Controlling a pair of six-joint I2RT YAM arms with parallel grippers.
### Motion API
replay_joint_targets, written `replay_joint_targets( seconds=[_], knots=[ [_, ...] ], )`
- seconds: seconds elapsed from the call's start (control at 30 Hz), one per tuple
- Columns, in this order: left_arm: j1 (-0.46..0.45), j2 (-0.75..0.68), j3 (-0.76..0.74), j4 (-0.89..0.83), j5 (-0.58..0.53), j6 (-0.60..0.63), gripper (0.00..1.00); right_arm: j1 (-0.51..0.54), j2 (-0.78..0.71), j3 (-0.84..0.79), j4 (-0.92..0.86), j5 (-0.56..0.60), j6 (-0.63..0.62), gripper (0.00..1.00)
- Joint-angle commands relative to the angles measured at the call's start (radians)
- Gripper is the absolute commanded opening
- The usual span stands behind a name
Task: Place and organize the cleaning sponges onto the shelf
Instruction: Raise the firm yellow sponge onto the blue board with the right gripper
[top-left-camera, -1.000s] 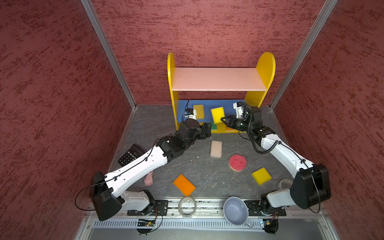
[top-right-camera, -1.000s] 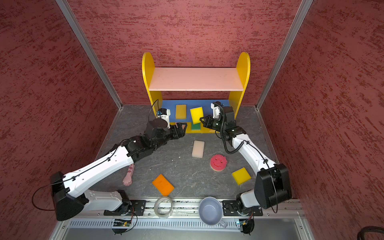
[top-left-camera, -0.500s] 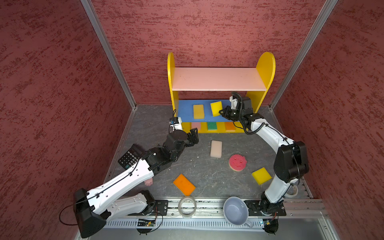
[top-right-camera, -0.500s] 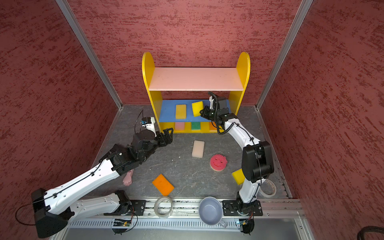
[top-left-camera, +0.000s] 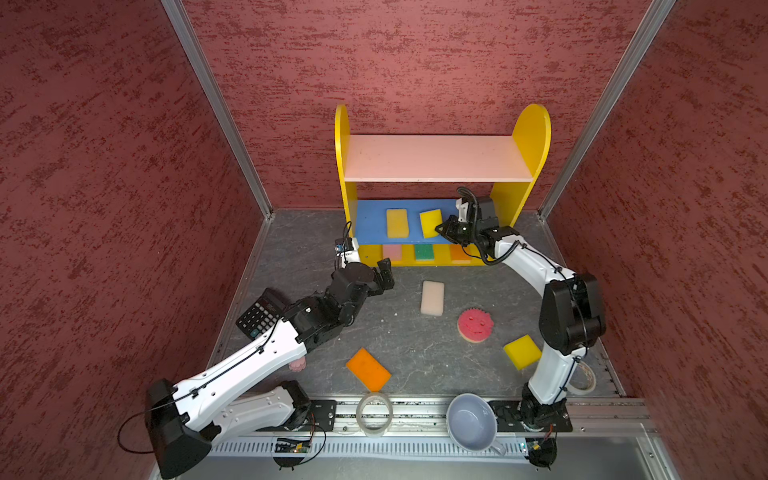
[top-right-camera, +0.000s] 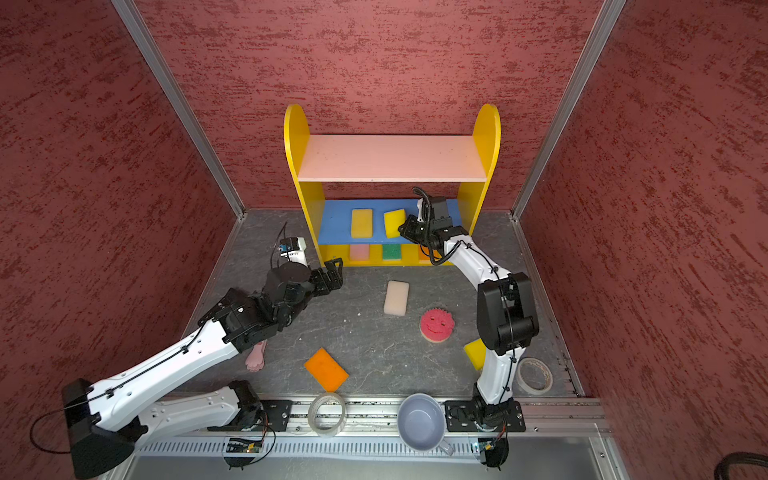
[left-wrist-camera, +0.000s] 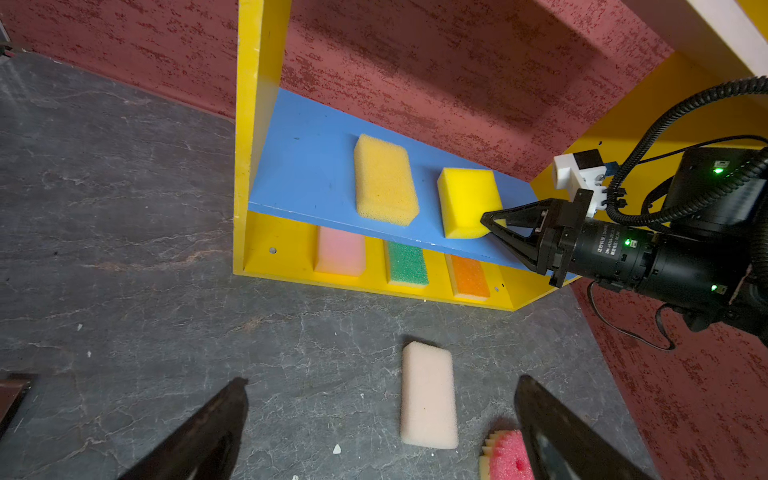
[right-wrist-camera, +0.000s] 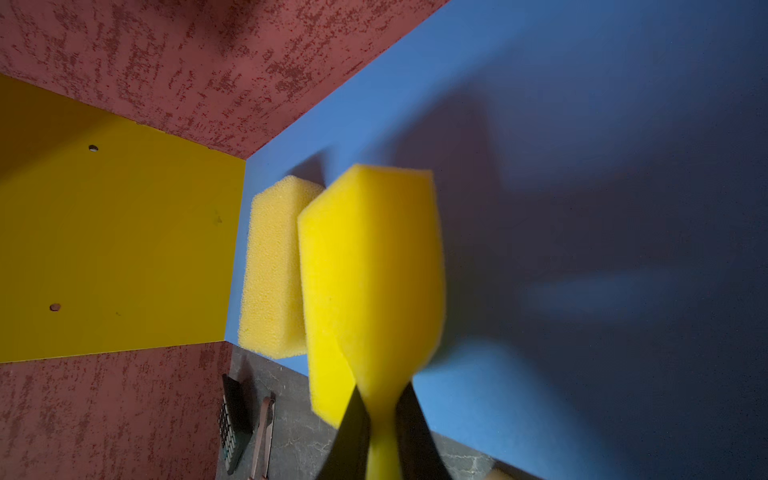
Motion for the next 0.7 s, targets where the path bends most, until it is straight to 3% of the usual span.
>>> replay_joint_targets(
  seconds=[0.0, 0.33, 0.67],
  knots=[
    [0.013, -0.008, -0.006, 0.0, 0.014, 0.003, 0.99, -0.003, 0.015, 0.022, 0.009, 0.018, 0.026, 0.14],
    [0.015, 0.013, -0.023, 0.021, 0.032, -0.029, 0.99, -0.003, 0.026, -0.001, 0.077, 0.032, 0.091, 0.22],
    [0.022, 0.01, -0.018, 0.012, 0.029, -0.029, 0.99, -0.003, 0.029, 0.003, 0.061, 0.049, 0.078, 0.32]
  ],
)
